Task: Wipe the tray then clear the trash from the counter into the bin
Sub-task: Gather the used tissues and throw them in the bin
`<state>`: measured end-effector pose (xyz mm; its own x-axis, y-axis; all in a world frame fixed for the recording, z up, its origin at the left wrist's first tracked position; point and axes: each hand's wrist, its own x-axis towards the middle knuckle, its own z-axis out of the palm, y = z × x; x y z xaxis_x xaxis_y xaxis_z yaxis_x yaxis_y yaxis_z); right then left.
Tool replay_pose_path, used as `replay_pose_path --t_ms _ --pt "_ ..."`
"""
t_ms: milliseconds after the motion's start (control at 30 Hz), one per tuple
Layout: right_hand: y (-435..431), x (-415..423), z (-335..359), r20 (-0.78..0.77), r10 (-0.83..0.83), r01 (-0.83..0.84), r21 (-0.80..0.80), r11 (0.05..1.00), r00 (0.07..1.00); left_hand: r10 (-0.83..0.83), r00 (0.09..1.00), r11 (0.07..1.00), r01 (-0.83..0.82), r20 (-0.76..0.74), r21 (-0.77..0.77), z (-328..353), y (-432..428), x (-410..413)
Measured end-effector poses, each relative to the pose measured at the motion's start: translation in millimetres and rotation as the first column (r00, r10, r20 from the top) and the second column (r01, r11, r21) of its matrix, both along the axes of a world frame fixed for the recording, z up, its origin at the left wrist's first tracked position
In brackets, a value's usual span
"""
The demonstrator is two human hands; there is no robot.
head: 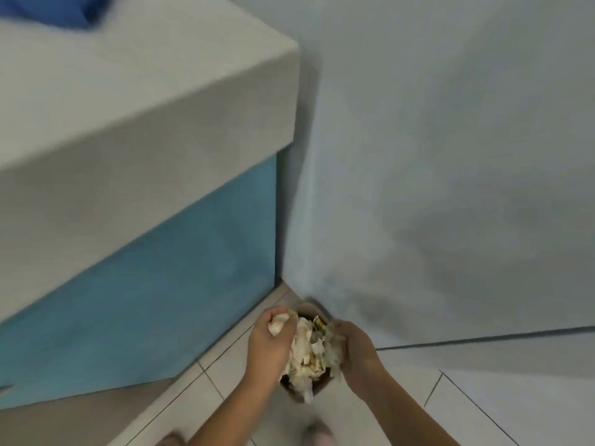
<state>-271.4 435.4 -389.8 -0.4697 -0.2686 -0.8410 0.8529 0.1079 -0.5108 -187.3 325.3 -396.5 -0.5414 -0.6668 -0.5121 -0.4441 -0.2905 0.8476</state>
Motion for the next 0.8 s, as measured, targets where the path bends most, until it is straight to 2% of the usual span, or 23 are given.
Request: replay_pose_path --t_ms 67,133,200,267,300,333,433,467,533,667,700,733,767,800 --pt "4 -13 -65 0.024 0.053 -0.056 0.109 0.993 0.998 0.014 0.996 0.998 -0.009 0.088 -0.064 -72 12 -9" --pt "12 -20 -130 -0.077 0.321 -0.290 0.268 0.919 0.944 -0.002 0.990 0.974 0.034 0.139 -0.226 -136 21 -16" --pt "22 -23 -187 -0.183 0.622 -0.493 0.461 0.738 0.762 -0.055 0.975 0.894 0.144 0.215 -0.424 -185 31 -22" --pt "30 -23 -225 -0.289 0.791 -0.544 0.598 0.589 0.539 -0.122 0.951 0.767 0.273 0.285 -0.581 -220 43 -26" --pt "32 -23 -232 -0.337 0.849 -0.557 0.646 0.522 0.406 -0.174 0.929 0.694 0.350 0.326 -0.629 -234 48 -26" --pt "36 -24 -248 -0.337 0.910 -0.573 0.707 0.414 0.242 -0.232 0.896 0.616 0.436 0.378 -0.656 -247 52 -24" --pt "42 -29 -271 -0.260 0.964 -0.501 0.842 0.200 -0.052 -0.416 0.707 0.368 0.706 0.572 -0.605 -276 61 -14" --pt "44 -28 -277 -0.241 0.963 -0.470 0.868 0.160 -0.117 -0.440 0.657 0.299 0.750 0.612 -0.590 -282 64 -9" --pt "48 -27 -281 -0.247 0.940 -0.381 0.913 0.146 -0.233 -0.462 0.623 0.251 0.774 0.631 -0.581 -281 66 0" --pt "53 -28 -269 -0.211 0.914 -0.441 0.897 0.040 -0.347 -0.458 0.556 0.211 0.826 0.694 -0.523 -275 68 19" --pt "54 -28 -273 -0.189 0.925 -0.524 0.851 -0.012 -0.329 -0.487 0.514 0.210 0.854 0.707 -0.476 -276 67 23" --pt "55 -30 -279 -0.137 0.927 -0.552 0.830 -0.086 -0.349 -0.503 0.472 0.206 0.879 0.724 -0.430 -283 66 26" --pt "53 -30 -280 -0.076 0.940 -0.576 0.805 -0.139 -0.333 -0.510 0.448 0.205 0.892 0.734 -0.403 -288 64 27" --pt "51 -31 -283 -0.059 0.932 -0.581 0.795 -0.173 -0.358 -0.520 0.436 0.224 0.899 0.735 -0.376 -289 60 25"
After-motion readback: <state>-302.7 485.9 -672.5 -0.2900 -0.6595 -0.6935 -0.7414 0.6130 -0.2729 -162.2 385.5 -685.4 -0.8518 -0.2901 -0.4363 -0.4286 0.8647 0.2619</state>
